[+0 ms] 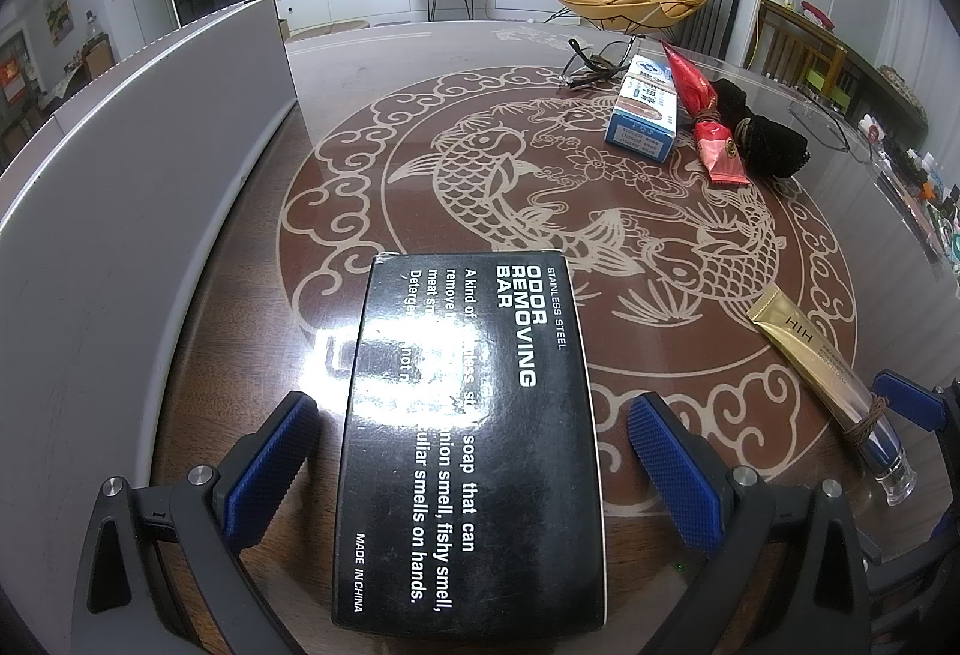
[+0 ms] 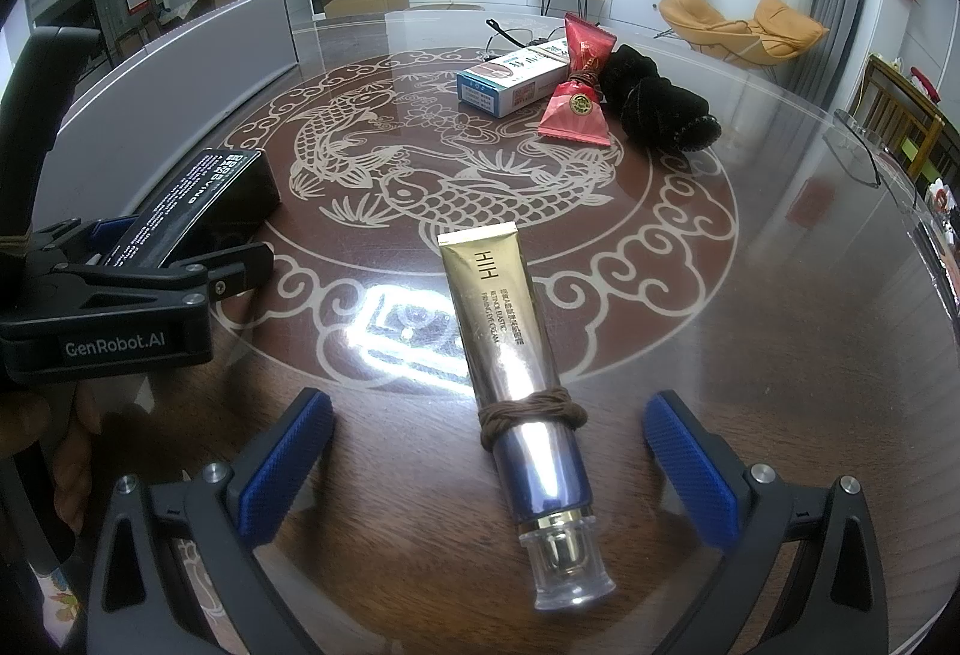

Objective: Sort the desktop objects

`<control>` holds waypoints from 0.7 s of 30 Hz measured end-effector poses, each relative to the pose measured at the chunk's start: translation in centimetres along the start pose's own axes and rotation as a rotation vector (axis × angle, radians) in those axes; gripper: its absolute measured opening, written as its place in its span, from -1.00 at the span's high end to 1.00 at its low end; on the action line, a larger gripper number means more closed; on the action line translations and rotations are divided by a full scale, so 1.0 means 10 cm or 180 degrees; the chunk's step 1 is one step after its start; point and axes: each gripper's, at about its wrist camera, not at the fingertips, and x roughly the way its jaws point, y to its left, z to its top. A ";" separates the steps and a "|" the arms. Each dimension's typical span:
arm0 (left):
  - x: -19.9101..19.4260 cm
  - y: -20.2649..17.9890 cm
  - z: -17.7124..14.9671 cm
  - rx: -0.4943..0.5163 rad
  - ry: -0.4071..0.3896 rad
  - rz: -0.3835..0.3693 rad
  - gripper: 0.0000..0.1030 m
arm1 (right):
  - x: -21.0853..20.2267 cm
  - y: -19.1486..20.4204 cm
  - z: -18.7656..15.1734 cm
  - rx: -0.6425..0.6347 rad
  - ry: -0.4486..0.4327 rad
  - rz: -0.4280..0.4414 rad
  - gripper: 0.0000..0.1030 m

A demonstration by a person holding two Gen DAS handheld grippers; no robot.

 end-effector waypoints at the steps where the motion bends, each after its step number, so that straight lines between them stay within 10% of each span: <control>1: 0.00 0.00 0.00 0.0000 0.0000 0.0000 -1.00 | 0.00 0.00 0.00 0.0000 0.0000 0.0000 -1.00; 15: 0.00 0.00 0.01 0.0045 0.0051 -0.0018 -1.00 | 0.00 0.00 0.01 -0.0016 0.0007 0.0013 -1.00; 21: 0.02 0.01 0.10 0.0306 0.0538 -0.0174 -1.00 | 0.15 -0.26 0.33 -0.0073 0.0641 0.0370 -1.00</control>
